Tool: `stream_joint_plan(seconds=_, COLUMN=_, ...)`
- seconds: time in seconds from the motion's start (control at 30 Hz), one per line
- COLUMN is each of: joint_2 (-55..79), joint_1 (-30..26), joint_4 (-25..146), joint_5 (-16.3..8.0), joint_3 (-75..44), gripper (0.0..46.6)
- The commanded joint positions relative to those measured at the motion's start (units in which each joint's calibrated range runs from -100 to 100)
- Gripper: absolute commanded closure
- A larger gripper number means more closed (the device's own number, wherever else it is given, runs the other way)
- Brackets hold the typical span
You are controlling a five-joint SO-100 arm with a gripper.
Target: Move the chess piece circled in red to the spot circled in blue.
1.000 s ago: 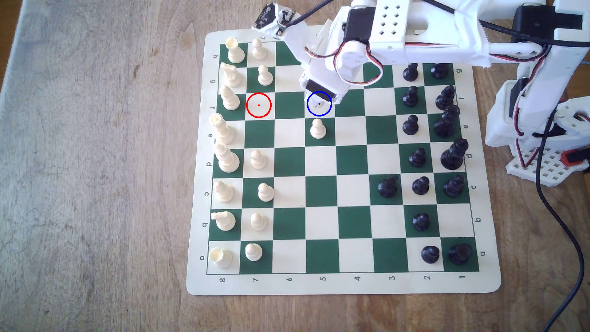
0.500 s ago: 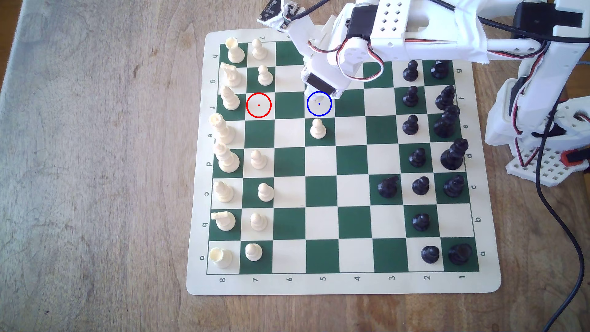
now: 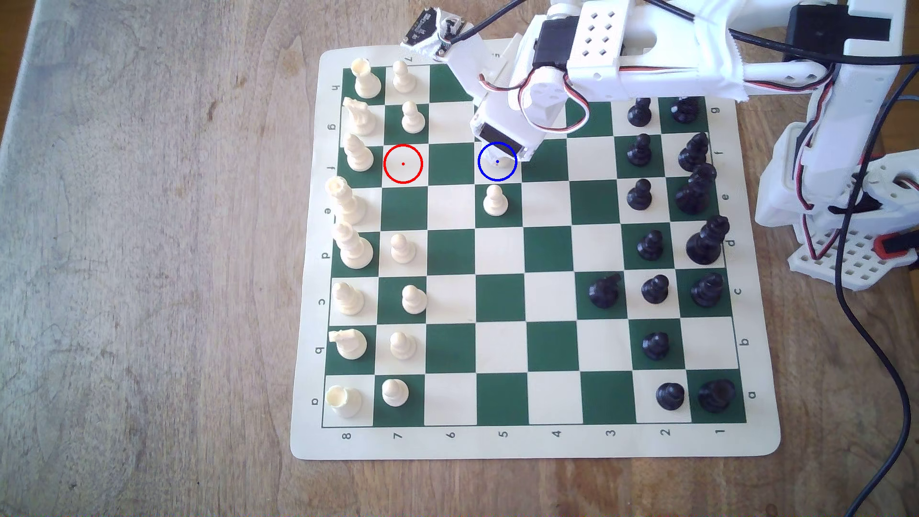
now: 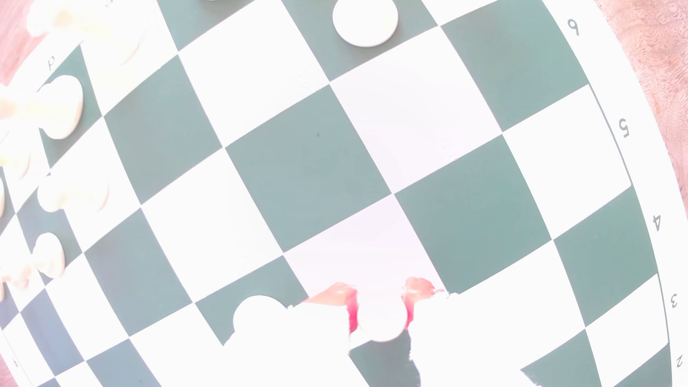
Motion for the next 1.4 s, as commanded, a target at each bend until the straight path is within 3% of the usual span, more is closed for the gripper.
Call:
stream_joint_plan(seconds=0.0, joint_2=-0.8, joint_1=-0.5, joint_4=-1.0, joint_5=0.0, joint_3=-0.4, gripper=46.4)
stream_joint_plan(seconds=0.27, joint_2=0.4, joint_1=-0.5, joint_4=-1.7, joint_5=0.1, joint_3=-0.6, gripper=46.4)
stream_joint_plan(seconds=0.4, joint_2=0.4, joint_1=-0.4, joint_4=-2.3, joint_5=-0.2, joint_3=-0.5, gripper=38.3)
stream_joint_plan(seconds=0.53, joint_2=0.3, joint_1=-0.2, joint_4=-2.4, joint_5=-0.2, joint_3=-0.5, gripper=35.6)
stream_joint_plan(seconds=1.37, joint_2=-7.6, joint_1=0.1, joint_4=5.3, joint_5=-0.3, joint_3=-3.4, gripper=31.0)
